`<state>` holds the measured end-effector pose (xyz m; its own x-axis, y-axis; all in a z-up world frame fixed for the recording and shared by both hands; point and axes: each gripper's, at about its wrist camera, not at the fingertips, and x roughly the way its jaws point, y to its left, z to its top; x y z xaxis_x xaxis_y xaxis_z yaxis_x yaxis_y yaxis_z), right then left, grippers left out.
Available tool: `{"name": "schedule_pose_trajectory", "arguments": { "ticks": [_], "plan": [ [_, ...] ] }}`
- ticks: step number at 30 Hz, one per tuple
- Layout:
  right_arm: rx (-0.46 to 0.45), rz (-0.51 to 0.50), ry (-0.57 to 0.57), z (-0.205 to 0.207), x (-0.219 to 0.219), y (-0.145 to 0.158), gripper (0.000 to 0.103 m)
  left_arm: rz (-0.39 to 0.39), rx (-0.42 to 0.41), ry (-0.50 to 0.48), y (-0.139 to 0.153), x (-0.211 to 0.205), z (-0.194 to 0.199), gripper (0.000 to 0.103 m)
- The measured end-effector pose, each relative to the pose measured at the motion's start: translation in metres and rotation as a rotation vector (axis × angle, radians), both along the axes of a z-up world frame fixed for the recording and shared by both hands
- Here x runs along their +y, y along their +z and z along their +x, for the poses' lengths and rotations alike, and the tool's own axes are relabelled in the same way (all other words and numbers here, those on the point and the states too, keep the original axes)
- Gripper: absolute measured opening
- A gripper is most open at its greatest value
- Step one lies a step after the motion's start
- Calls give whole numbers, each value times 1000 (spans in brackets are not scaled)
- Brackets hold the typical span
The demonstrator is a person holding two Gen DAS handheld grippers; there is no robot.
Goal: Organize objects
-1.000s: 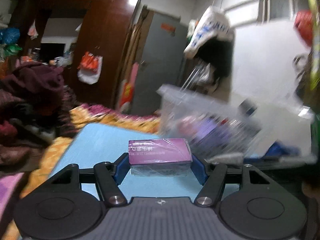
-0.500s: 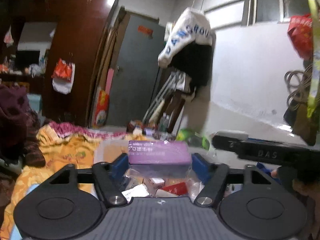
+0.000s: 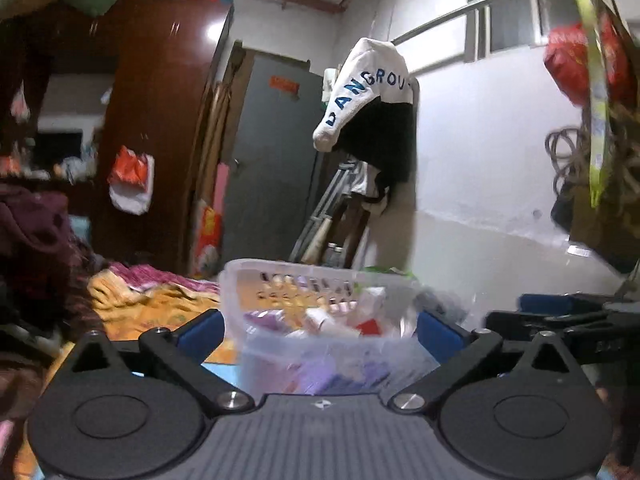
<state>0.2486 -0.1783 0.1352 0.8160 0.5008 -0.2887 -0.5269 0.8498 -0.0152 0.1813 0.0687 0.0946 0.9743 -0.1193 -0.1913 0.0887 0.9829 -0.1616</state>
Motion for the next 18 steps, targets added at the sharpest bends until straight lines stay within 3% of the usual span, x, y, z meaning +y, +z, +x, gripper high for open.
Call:
{"name": "schedule_pose_trajectory", "arguments": {
  "ticks": [4, 7, 10, 18],
  "plan": [
    [7, -12, -45, -9, -11, -16, 103, 106, 6, 84, -7, -17, -7, 103],
    [-15, -30, -139, -6, -11, -18, 103, 152, 8, 132, -7, -27, 1, 103],
    [-53, -56, -145, -3, -11, -18, 103, 164, 35, 135, -6, -34, 4, 103],
    [3, -48, -143, 13, -5, -16, 103, 222, 62, 177, 0, -48, 1, 103]
  ]
}}
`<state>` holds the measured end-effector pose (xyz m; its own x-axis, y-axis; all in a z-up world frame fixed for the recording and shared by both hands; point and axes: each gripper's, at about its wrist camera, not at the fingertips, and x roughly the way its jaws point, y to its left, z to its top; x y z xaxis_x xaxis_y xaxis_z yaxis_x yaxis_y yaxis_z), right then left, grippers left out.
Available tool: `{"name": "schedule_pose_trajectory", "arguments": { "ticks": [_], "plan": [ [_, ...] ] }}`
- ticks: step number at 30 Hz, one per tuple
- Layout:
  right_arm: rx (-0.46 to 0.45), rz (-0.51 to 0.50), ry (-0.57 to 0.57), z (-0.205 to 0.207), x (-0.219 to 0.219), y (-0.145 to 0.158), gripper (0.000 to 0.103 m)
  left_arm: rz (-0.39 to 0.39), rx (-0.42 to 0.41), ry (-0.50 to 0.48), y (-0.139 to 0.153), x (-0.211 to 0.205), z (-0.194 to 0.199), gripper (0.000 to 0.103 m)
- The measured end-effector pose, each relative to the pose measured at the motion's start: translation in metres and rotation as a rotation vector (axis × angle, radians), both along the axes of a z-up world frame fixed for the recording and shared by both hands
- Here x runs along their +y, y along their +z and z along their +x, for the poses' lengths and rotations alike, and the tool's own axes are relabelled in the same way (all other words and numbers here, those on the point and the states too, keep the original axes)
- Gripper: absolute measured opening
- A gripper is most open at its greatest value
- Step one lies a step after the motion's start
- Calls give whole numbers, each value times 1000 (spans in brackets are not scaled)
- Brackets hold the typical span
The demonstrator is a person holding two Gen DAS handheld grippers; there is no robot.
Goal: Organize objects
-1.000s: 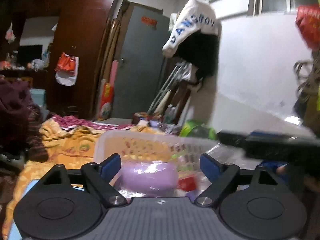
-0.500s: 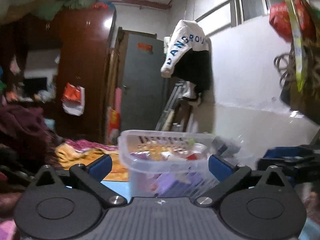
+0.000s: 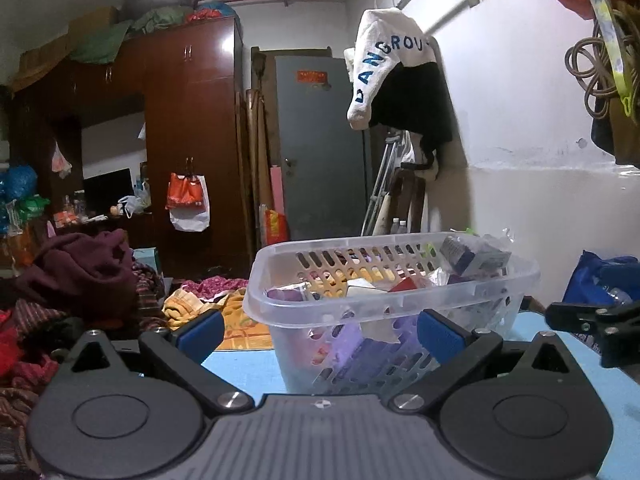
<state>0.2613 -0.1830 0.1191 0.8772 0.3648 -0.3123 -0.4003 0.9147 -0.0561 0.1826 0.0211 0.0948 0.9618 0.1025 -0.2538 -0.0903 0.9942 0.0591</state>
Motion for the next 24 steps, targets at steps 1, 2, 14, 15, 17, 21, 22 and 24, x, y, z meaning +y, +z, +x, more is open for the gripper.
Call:
{"name": "schedule_pose_trajectory", "arguments": {
  "ticks": [1, 2, 14, 15, 17, 21, 22, 24],
  "plan": [
    [8, 11, -1, 3, 1, 1, 103, -9, 7, -4, 2, 1, 0, 103],
    [11, 19, -2, -2, -2, -6, 103, -17, 12, -9, 3, 1, 1, 103],
    [-22, 31, -4, -11, -4, -8, 103, -33, 41, -31, 2, -9, 2, 103],
    [-24, 32, -5, -11, -5, -7, 103, -34, 44, -30, 3, -9, 3, 103],
    [-26, 37, -7, -11, -6, -8, 103, -35, 50, -30, 3, -11, 4, 103],
    [-27, 52, -4, -13, -9, -8, 103, -29, 54, -24, 2, -14, 3, 103],
    [-27, 56, -3, -13, -10, -8, 103, -27, 54, -25, 2, -14, 3, 103],
    [-28, 62, -3, -14, -12, -7, 103, -36, 65, -37, 2, -14, 4, 103]
  ]
}}
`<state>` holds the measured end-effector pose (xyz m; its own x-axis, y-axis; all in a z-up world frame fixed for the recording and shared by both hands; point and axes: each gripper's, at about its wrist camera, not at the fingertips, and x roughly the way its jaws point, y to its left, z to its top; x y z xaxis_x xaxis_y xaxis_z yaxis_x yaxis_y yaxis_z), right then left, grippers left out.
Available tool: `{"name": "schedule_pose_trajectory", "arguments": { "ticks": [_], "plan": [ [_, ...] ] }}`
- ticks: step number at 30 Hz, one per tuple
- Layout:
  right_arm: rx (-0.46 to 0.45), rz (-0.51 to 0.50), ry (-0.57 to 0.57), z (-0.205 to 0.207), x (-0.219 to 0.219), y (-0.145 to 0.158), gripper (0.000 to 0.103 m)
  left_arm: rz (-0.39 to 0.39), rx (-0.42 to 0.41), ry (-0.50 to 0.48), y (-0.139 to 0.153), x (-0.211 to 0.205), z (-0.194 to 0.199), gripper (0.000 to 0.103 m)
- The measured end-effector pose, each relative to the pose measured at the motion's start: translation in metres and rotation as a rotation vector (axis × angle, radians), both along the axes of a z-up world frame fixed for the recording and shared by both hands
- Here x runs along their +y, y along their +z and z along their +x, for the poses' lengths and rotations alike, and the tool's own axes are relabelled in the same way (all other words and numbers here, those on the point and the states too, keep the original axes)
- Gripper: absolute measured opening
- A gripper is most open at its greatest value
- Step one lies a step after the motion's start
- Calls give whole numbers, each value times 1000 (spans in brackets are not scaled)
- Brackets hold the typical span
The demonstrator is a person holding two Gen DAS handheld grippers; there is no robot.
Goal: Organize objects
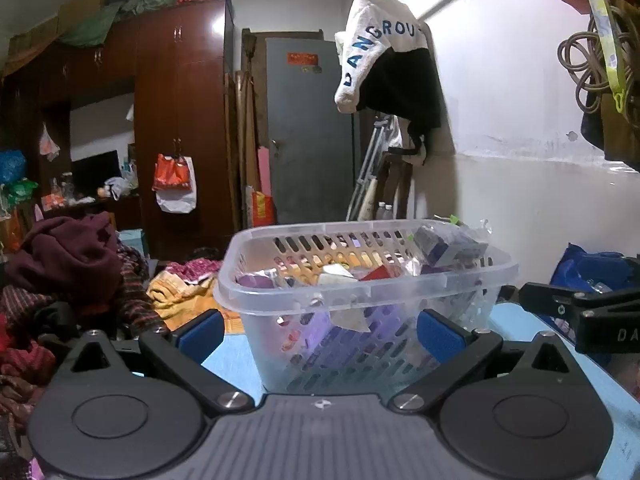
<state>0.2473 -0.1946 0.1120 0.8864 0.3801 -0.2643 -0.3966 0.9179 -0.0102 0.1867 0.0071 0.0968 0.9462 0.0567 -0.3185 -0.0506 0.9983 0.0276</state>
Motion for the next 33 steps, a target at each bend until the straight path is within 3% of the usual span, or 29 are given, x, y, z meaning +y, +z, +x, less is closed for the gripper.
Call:
{"name": "schedule_pose_trajectory", "arguments": {
  "ticks": [4, 33],
  "plan": [
    [-2, 13, -2, -2, -3, -1, 103, -40, 12, -20, -2, 2, 0, 103],
    [-22, 34, 12, -8, -9, -6, 103, 33, 5, -11, -12, -13, -3, 103]
  ]
}}
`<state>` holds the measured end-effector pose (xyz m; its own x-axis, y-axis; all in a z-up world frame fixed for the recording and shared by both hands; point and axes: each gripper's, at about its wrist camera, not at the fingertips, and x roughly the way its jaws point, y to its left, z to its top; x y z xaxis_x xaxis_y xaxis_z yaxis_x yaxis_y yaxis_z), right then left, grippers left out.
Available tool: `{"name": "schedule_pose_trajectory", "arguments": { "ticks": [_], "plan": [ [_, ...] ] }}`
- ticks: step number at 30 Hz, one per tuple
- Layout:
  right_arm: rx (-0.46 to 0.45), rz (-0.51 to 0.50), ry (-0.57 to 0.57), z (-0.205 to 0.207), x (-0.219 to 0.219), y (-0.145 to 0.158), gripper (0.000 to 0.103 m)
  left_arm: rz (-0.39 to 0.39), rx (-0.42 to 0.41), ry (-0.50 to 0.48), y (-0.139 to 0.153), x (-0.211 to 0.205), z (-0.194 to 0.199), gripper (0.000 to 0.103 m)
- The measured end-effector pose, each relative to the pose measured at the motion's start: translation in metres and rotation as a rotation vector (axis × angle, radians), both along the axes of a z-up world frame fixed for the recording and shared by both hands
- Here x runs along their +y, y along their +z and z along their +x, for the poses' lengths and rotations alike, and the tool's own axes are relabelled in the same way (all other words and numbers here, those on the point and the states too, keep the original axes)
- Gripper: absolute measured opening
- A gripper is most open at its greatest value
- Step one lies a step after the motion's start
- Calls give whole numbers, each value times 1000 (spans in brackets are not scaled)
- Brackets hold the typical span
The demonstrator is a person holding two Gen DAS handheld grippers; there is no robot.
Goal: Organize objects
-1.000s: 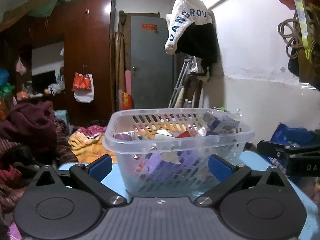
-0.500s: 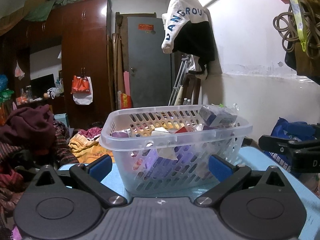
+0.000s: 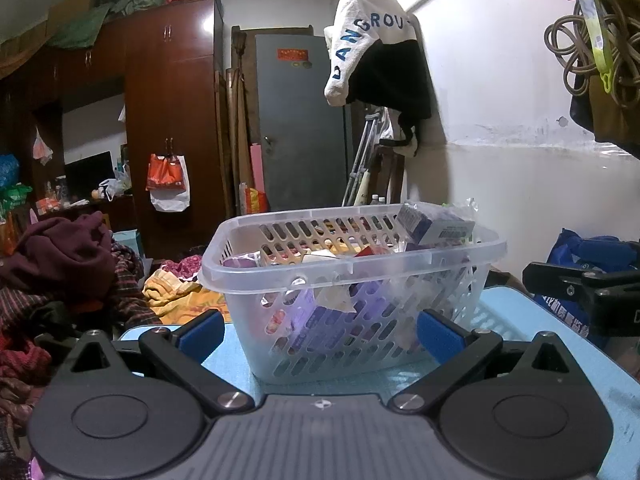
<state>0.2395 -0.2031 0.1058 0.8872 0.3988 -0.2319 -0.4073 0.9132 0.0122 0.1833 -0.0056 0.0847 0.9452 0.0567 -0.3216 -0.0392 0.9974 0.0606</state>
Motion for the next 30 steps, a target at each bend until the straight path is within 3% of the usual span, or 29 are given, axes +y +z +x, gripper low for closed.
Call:
{"name": "schedule_pose_trajectory", "arguments": {
  "ticks": [30],
  "plan": [
    [-14, -10, 1, -2, 1, -1, 103, -9, 6, 2, -1, -2, 1, 103]
  ]
}}
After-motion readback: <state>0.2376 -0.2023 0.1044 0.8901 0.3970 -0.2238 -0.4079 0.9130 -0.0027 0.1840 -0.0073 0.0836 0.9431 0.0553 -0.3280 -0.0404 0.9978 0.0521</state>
